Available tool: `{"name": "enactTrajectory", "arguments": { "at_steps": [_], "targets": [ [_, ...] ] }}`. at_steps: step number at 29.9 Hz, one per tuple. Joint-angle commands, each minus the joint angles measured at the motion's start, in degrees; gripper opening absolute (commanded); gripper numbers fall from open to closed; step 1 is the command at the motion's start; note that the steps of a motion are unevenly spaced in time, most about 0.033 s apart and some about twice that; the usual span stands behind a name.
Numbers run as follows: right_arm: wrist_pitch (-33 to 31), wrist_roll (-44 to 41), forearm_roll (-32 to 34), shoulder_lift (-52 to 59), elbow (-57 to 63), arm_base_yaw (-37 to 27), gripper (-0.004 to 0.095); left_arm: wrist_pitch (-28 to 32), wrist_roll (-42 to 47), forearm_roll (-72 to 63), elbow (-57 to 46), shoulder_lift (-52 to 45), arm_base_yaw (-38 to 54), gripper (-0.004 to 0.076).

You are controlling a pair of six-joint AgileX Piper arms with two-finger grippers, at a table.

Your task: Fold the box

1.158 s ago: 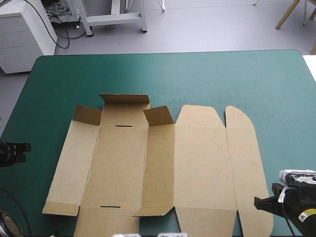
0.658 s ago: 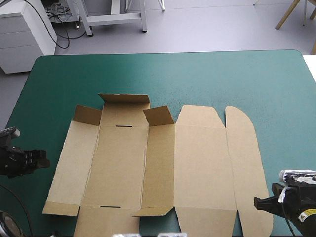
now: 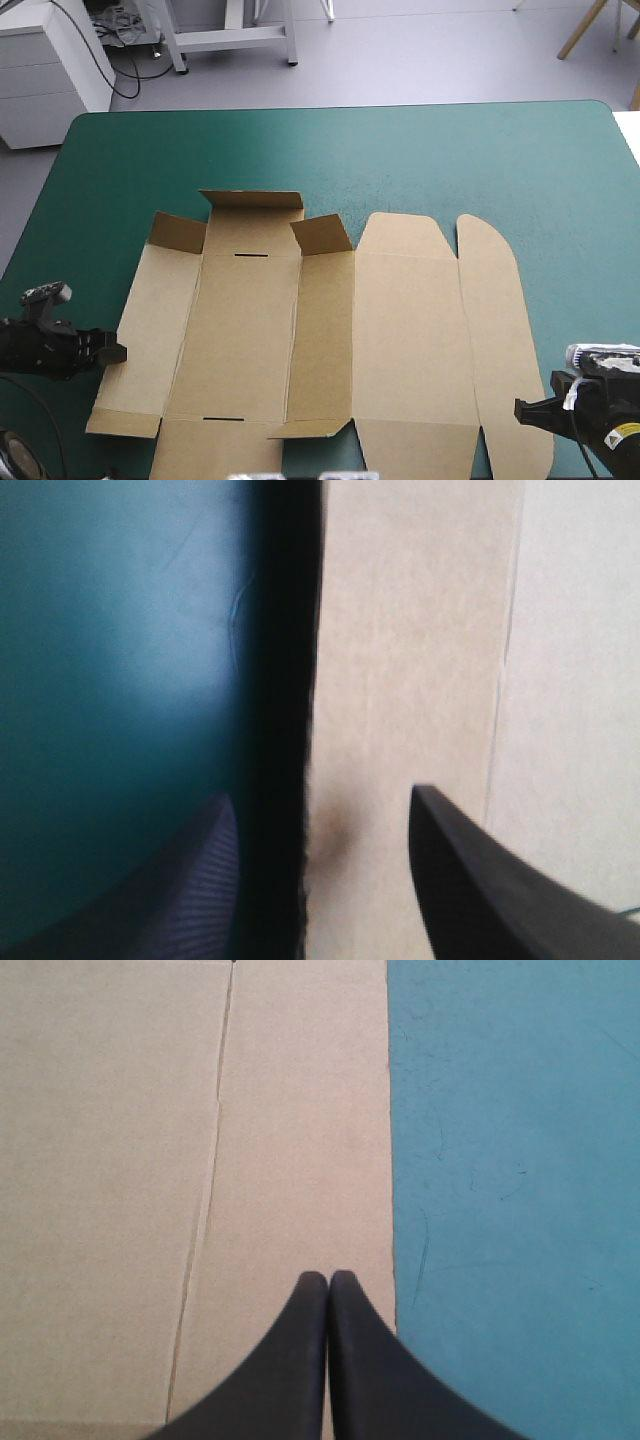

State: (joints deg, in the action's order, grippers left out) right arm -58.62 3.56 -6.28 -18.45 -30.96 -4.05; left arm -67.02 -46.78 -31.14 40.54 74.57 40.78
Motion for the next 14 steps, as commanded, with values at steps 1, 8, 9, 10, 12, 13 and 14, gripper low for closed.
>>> {"name": "enactTrajectory", "arguments": {
  "at_steps": [1, 8, 9, 10, 12, 13, 14],
  "targets": [
    [3.5, 0.5, -0.3, -0.6, -1.3, -0.4, -0.0019, -7.3, -0.4, -2.7, 1.1, -1.4, 0.1, 0.0265],
    [3.5, 0.5, -0.3, -0.6, -1.3, -0.4, -0.0019, -7.6, -0.2, -1.9, 0.3, -1.0, -1.5, -0.0008],
    [3.5, 0.5, -0.3, -0.6, -1.3, -0.4, -0.0019, -7.6, -0.2, -1.2, 0.2, -1.0, -2.2, -0.0010],
    [3.5, 0.5, -0.3, -0.6, -1.3, -0.4, -0.0019, -7.6, -0.2, -0.4, 0.1, -1.0, -3.0, -0.0010],
    [3.5, 0.5, -0.3, -0.6, -1.3, -0.4, -0.0019, -7.6, -0.2, 0.6, 0.1, -1.0, -4.4, -0.0010],
    [3.5, 0.5, -0.3, -0.6, -1.3, -0.4, -0.0019, -7.6, -0.2, 0.6, 0.1, -1.0, -5.0, -0.0010],
    [3.5, 0.5, -0.3, -0.6, -1.3, -0.4, -0.0019, -7.6, -0.2, 0.6, 0.1, -1.0, -5.6, -0.0010]
  ]
}}
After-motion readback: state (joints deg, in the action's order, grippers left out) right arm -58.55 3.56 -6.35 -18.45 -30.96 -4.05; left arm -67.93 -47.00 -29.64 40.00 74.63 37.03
